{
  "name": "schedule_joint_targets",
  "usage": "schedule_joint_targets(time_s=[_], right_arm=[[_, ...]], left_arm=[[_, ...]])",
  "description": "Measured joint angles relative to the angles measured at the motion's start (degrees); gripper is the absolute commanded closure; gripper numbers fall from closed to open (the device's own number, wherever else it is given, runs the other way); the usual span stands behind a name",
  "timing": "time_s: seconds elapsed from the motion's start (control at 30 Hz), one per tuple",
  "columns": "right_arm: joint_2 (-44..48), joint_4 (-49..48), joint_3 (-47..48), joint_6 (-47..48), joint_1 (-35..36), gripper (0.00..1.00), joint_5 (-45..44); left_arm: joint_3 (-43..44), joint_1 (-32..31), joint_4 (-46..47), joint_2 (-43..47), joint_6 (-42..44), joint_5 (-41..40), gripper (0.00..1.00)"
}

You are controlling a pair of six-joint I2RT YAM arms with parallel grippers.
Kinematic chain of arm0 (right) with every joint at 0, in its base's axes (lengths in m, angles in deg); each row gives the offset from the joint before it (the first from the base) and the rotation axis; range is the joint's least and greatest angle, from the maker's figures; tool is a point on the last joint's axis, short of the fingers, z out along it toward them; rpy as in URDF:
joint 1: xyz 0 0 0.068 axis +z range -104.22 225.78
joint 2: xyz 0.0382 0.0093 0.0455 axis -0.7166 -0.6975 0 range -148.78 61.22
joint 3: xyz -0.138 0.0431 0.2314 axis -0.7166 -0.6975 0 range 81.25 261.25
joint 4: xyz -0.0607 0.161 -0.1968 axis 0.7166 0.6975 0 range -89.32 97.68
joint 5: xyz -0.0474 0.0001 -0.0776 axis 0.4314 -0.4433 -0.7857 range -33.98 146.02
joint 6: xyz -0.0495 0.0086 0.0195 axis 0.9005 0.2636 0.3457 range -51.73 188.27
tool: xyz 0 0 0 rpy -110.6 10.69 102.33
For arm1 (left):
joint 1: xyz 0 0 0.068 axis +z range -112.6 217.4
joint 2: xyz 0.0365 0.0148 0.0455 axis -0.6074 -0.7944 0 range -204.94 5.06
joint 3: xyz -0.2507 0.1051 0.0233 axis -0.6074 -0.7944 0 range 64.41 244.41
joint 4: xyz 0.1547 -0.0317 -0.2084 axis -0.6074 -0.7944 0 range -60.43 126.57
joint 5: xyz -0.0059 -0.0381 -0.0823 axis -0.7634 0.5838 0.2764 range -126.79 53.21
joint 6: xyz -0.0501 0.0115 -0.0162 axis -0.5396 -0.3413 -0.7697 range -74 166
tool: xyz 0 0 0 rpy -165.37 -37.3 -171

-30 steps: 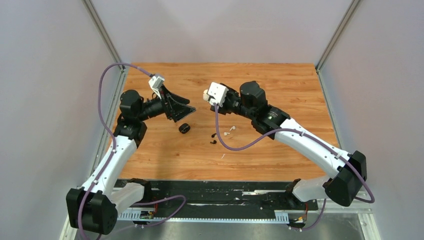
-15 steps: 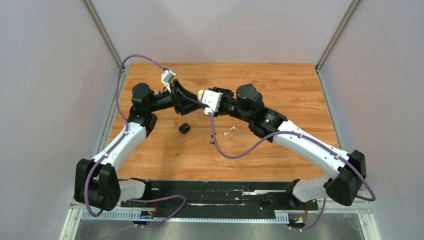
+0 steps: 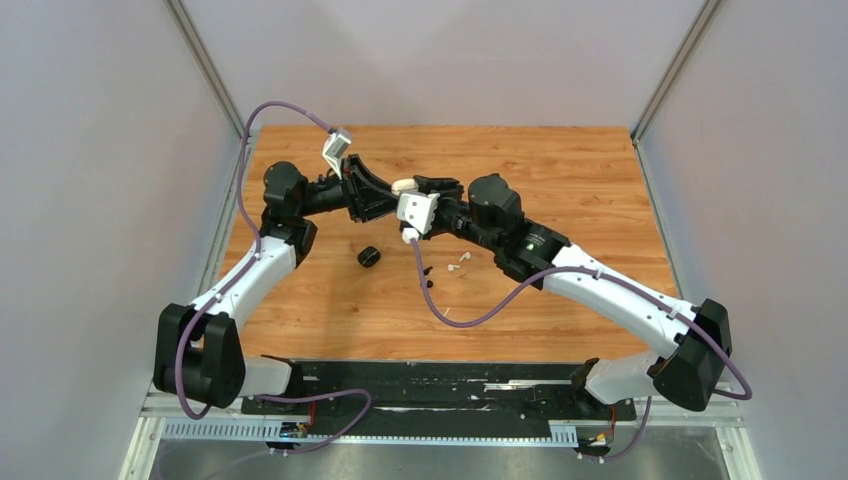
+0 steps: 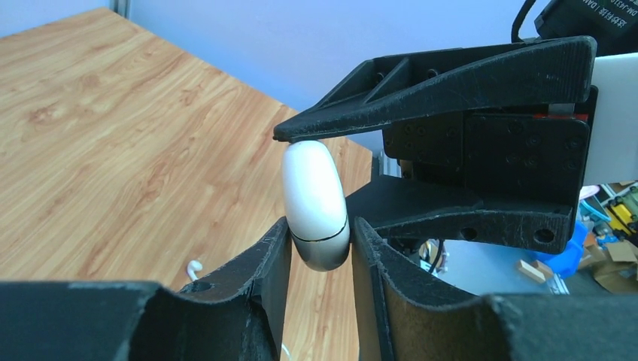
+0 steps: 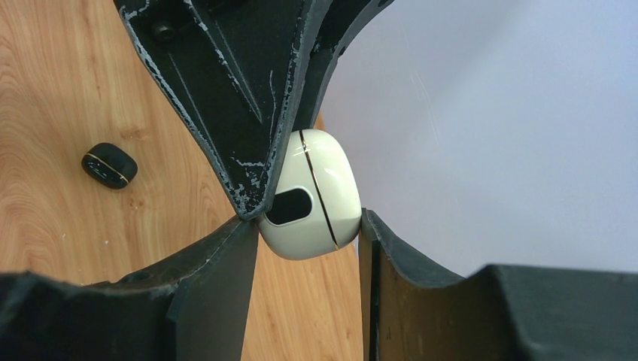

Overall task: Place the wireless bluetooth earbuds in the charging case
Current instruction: Pass from the right arm to the left, then open the charging case at the center of the board.

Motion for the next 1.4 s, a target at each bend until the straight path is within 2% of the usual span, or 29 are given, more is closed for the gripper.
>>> schedule_joint_targets(time_s=[0.17, 0.23, 0.3, 0.37, 0.4, 0.43, 0.57, 0.73, 0.83, 0.93, 1.13, 1.23, 1.4], right_arm=[[0.0, -0.74, -0.02, 0.59, 0.28, 0.64, -0.68], [0.0, -1.05, -0.09, 0.74, 0.39, 0.57, -0.9], [0.0, -1.42, -0.26, 0.83, 0.48, 0.39, -1.14], [-0.02, -1.81, -0.35, 0.74, 0.55, 0.19, -1.22], [-0.07, -1.97, -0.37, 0.52, 0.68, 0.07, -0.94], [-0.15, -2.1, -0.37, 0.22, 0.9, 0.01, -0.74], [-0.5, 0.98, 0.28, -4.24, 0.85, 0.0, 1.38], [-2.78, 15.17, 10.21, -17.35, -6.8, 0.0, 14.29], [-3.06, 21.7, 14.73, -23.17, -11.65, 0.0, 22.77], [-4.57, 28.06, 18.64, -27.08, -17.75, 0.04, 31.08], [-9.66, 36.06, 20.44, -30.29, -19.3, 0.08, 43.63], [-12.31, 37.64, 20.41, -30.84, -19.3, 0.09, 47.54], [-14.73, 38.25, 20.41, -31.04, -19.3, 0.1, 50.69]], left_arm=[[0.04, 0.17, 0.68, 0.0, -0.85, -0.04, 0.72], [0.17, 0.17, 0.74, 0.0, -1.01, -0.13, 0.81], [0.26, 0.2, 0.76, 0.0, -1.03, -0.22, 0.93], [0.28, 0.17, 0.79, 0.0, -1.03, -0.22, 1.0], [0.28, 0.04, 0.94, 0.0, -1.03, -0.17, 1.0], [0.28, -0.2, 1.2, 0.0, -1.03, -0.11, 1.0], [0.31, -0.52, 1.57, 0.0, -0.68, 0.63, 1.0], [0.39, -0.52, -1.55, 0.0, 5.03, 2.8, 1.0], [0.66, -0.52, -8.9, 0.48, 14.93, 4.31, 1.0], [2.29, -0.7, -24.55, 1.88, 32.85, 5.68, 1.0], [6.1, -2.21, -48.65, 3.91, 60.0, 5.86, 1.0], [6.08, -3.41, -54.16, 5.31, 66.12, 4.83, 1.0], [6.08, -4.68, -56.5, 6.16, 69.05, 3.54, 1.0]])
